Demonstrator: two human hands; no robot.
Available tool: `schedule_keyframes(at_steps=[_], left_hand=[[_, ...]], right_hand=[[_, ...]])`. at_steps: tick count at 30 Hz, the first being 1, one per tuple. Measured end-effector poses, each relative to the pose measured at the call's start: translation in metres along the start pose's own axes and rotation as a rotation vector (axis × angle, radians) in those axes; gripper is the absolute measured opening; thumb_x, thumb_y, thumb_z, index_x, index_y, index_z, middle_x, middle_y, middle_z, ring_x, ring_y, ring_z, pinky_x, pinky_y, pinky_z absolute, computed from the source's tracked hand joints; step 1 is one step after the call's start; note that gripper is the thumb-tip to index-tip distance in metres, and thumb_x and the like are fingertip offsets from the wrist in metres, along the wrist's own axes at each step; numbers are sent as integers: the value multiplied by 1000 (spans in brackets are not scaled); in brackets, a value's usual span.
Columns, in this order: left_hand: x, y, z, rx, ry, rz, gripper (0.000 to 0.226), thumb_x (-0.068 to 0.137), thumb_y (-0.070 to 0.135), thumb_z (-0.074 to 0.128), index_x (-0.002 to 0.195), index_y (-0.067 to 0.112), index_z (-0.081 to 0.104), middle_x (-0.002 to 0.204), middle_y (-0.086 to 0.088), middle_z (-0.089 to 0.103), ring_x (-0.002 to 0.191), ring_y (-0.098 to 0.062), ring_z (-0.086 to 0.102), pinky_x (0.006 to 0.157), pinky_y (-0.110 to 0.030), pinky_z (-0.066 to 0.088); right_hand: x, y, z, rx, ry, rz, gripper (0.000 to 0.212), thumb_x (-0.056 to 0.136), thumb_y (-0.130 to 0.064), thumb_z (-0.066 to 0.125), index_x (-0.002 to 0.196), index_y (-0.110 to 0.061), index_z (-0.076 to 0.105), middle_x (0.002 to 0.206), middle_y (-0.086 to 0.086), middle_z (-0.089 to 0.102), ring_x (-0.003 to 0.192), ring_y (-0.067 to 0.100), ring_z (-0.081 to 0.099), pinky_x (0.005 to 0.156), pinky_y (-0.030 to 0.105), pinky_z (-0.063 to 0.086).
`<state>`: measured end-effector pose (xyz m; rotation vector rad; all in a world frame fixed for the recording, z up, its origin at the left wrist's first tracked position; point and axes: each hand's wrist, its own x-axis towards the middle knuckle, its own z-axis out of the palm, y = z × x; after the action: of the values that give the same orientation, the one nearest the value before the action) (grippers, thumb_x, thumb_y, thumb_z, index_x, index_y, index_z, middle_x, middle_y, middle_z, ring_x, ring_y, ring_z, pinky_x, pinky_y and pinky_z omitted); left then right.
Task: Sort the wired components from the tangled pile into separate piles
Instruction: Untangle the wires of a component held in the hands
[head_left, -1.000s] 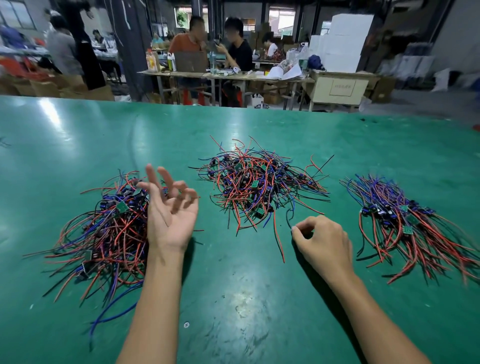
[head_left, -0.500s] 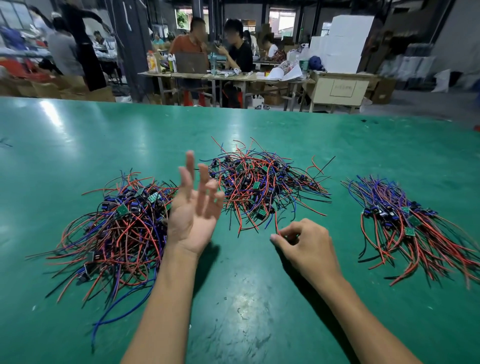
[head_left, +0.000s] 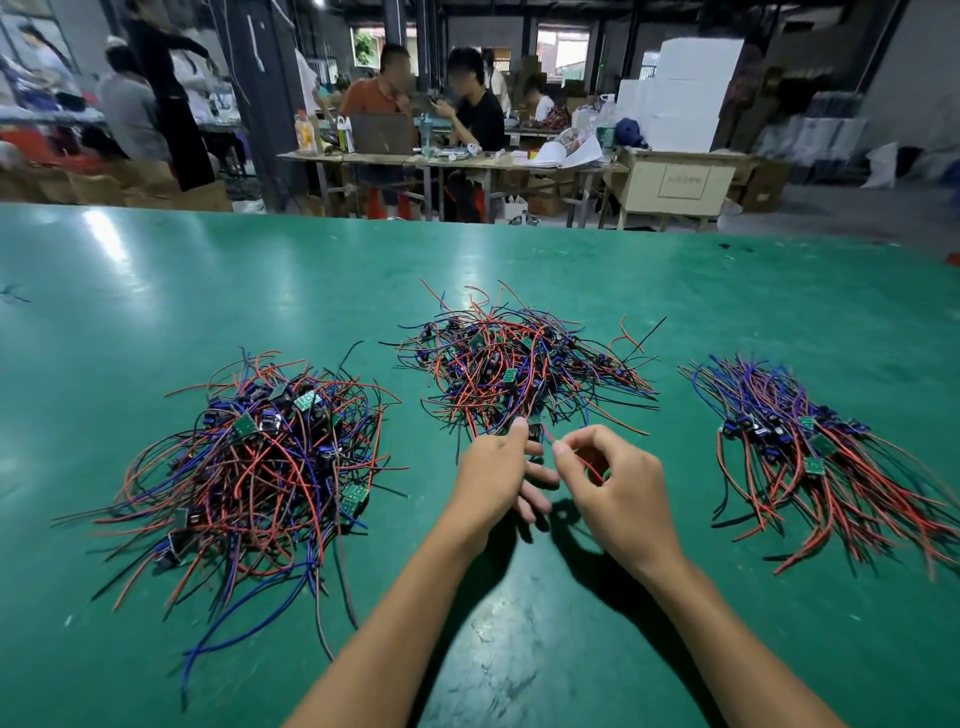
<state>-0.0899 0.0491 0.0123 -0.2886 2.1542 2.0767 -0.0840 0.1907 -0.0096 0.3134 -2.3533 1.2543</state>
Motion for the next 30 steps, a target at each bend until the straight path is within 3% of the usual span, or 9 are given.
schedule_keyframes(at_steps=[4,6,8,10,14,18,21,25,30], left_hand=[[-1,7,-4,-374,-34,-144,44,110,34,33,81,8,54,56,-6,67,44,-14,62,46,-24,55],[-1,9,-7,-534,-80,-157,38,109,27,38,85,6,57,66,-10,72,50,-14,68,53,-23,57],[-1,10,-12,-623,-135,-130,28,106,20,46,100,0,64,88,-16,76,63,-16,73,61,-24,59],[-2,13,-18,-623,-164,-69,25,103,17,52,113,1,67,99,-13,76,71,-14,74,65,-21,58],[-7,22,-28,-536,-221,140,25,99,20,55,116,9,69,107,-8,76,76,-13,72,74,-22,59],[-14,27,-34,-489,-335,299,32,90,20,65,121,15,69,109,-10,74,77,-19,72,78,-28,59],[-16,29,-37,-532,-334,354,31,89,18,64,119,21,72,108,-9,75,72,-15,71,73,-25,58],[-16,31,-41,-526,-297,341,35,86,20,64,121,18,70,107,-7,75,69,-11,69,66,-20,56],[-16,26,-35,-424,-198,303,38,85,17,71,122,8,69,105,-12,76,72,-15,69,65,-22,57]], right_hand=[[-5,-13,-5,-2,-41,-227,9,84,-34,70,80,-27,68,74,-17,69,63,5,63,59,21,49],[-7,-16,-6,9,-89,-295,6,82,-30,73,81,-25,70,82,-19,72,66,1,66,62,21,52],[-7,-17,-7,1,-163,-323,8,80,-26,77,78,-22,70,74,-18,71,59,2,63,59,24,53],[-5,-15,-10,-36,-263,-301,9,80,-25,79,77,-22,71,63,-15,66,52,5,57,55,27,51],[6,-2,-17,-220,-384,-194,10,87,-30,77,96,-30,76,64,-16,63,57,-1,52,66,30,51],[11,9,-25,-344,-277,-73,20,91,-33,73,111,-32,76,81,-12,68,80,12,62,75,32,50],[14,15,-29,-431,-216,-20,15,91,-34,72,105,-32,78,90,-8,74,91,17,66,80,35,53],[20,18,-29,-197,17,84,13,91,-22,74,101,-25,80,65,-13,65,62,4,61,66,25,47],[19,-2,-23,540,89,151,16,96,-13,68,101,-24,77,73,-6,73,69,7,66,67,16,52]])
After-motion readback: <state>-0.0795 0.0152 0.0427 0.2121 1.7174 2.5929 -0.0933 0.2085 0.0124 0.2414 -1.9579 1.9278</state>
